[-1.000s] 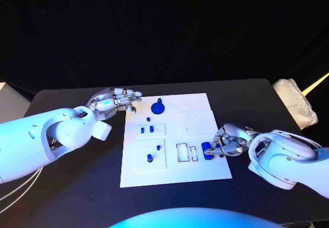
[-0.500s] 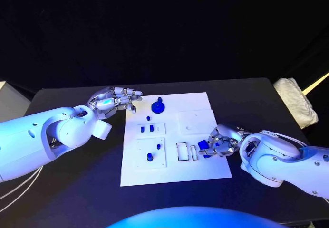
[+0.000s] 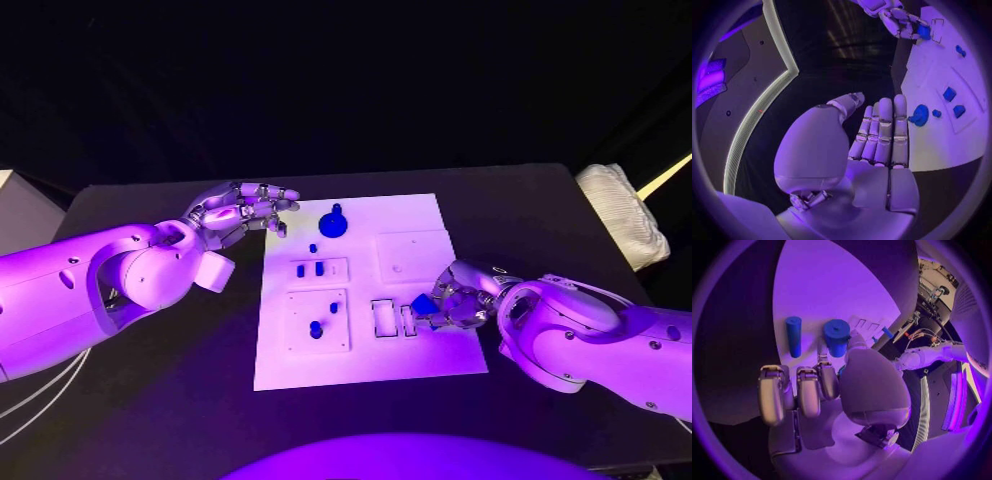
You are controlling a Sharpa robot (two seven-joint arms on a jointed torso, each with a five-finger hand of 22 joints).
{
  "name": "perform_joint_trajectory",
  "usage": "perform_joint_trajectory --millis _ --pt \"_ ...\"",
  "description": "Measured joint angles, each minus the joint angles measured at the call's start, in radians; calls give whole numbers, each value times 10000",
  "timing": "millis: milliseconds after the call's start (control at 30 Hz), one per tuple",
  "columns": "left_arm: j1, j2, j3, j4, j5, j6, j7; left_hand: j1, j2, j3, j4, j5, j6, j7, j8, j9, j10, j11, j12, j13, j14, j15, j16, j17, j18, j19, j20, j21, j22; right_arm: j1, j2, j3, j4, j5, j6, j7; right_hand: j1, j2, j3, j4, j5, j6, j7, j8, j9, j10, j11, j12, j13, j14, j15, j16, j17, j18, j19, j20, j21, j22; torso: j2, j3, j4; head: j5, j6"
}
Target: Assemble the parts on the task board
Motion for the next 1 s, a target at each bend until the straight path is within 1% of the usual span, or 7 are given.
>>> perform_joint_trajectory --millis 33,100,167,300,500,600,1000 --pt "0 1 0 0 0 1 -1 0 0 0 0 0 0 0 0 0 0 0 0 -2 0 0 0 0 -1 0 0 0 0 -5 -13 -5 23 52 -80 1 0 0 15 -12 52 83 -12 46 -622 4 2 15 0 -12 -12 0 0 0 28 -28 39 0 0 0 0 -4 7" --pt "0 2 0 -2 0 5 -5 0 0 0 0 0 0 0 37 0 0 0 0 -9 0 0 0 0 0 0 0 0 1 -20 -67 -26 83 230 -295 1 47 3 91 -20 131 151 -51 47 -1291 6 1 96 0 -1 -68 42 0 0 8 -49 114 0 0 0 2 -5 14" --pt "0 4 0 -8 0 7 -8 0 0 0 0 0 0 0 38 0 0 0 0 -9 0 0 0 0 -1 0 0 0 0 -27 -109 -46 142 420 -467 7 79 46 112 -20 135 176 -76 46 -1485 22 -15 103 -1 -1 -69 40 0 -1 -8 -64 149 5 -2 -1 5 -6 25" --pt "0 10 0 -20 -1 13 -14 0 0 0 0 0 0 0 38 0 0 0 0 -9 0 0 0 0 0 0 0 0 1 52 -181 -98 321 910 -744 25 -22 260 113 -21 135 211 -42 37 -1526 21 -16 142 -1 -3 -71 40 -1 1 14 -86 149 8 -6 1 6 -14 36" --pt "0 40 0 -48 -1 23 -23 0 0 0 0 0 0 0 38 0 0 0 0 -9 0 0 0 0 0 -1 0 0 1 522 -282 -57 657 1697 -1043 98 -272 510 110 -17 134 211 -43 47 -1523 21 -16 142 -1 -3 -71 40 -1 0 28 -99 149 8 -6 1 5 -27 75" --pt "0 59 0 -57 -1 32 -30 0 0 0 0 0 0 0 38 0 0 0 0 -9 0 0 0 1 0 0 0 0 2 666 -258 -57 783 2168 -1040 132 -532 771 31 17 155 210 -43 47 -1522 21 -16 142 -2 -3 -71 40 -2 0 27 -99 148 8 -7 -6 6 -36 79" --pt "0 80 0 -61 -2 62 -58 0 0 0 0 0 0 0 38 11 0 0 38 -8 0 0 0 1 0 0 0 -46 -19 620 481 -70 605 3321 -448 132 -664 903 -177 5 127 210 -43 54 -1518 20 -15 102 -2 -3 -70 39 -2 0 27 -98 148 6 7 -7 6 -16 49"
